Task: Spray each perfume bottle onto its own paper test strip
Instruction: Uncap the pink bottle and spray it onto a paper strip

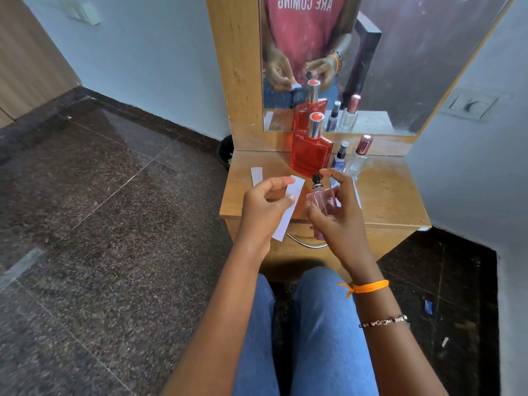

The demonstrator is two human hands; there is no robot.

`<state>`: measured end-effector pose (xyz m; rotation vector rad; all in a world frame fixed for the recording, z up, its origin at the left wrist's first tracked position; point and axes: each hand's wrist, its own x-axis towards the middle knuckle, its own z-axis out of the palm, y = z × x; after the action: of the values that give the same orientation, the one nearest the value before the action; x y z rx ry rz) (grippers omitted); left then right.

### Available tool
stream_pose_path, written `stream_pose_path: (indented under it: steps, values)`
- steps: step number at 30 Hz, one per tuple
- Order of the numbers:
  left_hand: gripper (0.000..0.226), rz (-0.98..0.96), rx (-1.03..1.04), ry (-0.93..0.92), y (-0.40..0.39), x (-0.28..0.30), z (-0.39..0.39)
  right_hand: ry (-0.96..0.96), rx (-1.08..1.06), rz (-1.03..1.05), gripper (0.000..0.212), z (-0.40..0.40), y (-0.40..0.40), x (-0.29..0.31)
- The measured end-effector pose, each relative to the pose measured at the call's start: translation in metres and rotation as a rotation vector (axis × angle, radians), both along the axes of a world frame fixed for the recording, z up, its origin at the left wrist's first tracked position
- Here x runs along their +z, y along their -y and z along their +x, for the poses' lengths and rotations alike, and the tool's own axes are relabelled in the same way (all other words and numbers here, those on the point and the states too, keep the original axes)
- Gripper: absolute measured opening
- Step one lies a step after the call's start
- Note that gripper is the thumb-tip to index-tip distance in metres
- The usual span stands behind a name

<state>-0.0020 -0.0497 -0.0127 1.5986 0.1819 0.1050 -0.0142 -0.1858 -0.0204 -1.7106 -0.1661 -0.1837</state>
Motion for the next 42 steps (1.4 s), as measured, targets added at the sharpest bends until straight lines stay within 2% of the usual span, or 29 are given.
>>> stream_pose_path:
  steps: [5, 9, 13, 25, 30, 42]
  values:
    - [0.031, -0.002, -0.005, 0.011, 0.001, 0.001, 0.0, 0.135, -0.055, -0.233, 0.054, 0.005, -0.001, 0.001]
    - [0.03, -0.018, 0.004, 0.014, 0.002, 0.002, -0.001, 0.193, -0.042, -0.344, 0.056, 0.01, 0.001, 0.001]
    - [0.019, -0.089, 0.058, 0.01, 0.006, 0.002, -0.002, 0.235, -0.007, -0.367, 0.057, 0.012, 0.003, -0.002]
    - [0.02, -0.035, 0.1, 0.013, 0.007, -0.002, -0.002, 0.253, 0.012, -0.429, 0.053, 0.009, 0.013, -0.004]
    - [0.022, -0.06, 0.108, 0.001, 0.009, -0.003, -0.002, 0.249, 0.028, -0.477, 0.059, 0.01, 0.016, -0.002]
    - [0.024, -0.067, 0.122, -0.02, 0.009, -0.003, -0.002, 0.289, -0.038, -0.833, 0.059, 0.012, 0.009, 0.008]
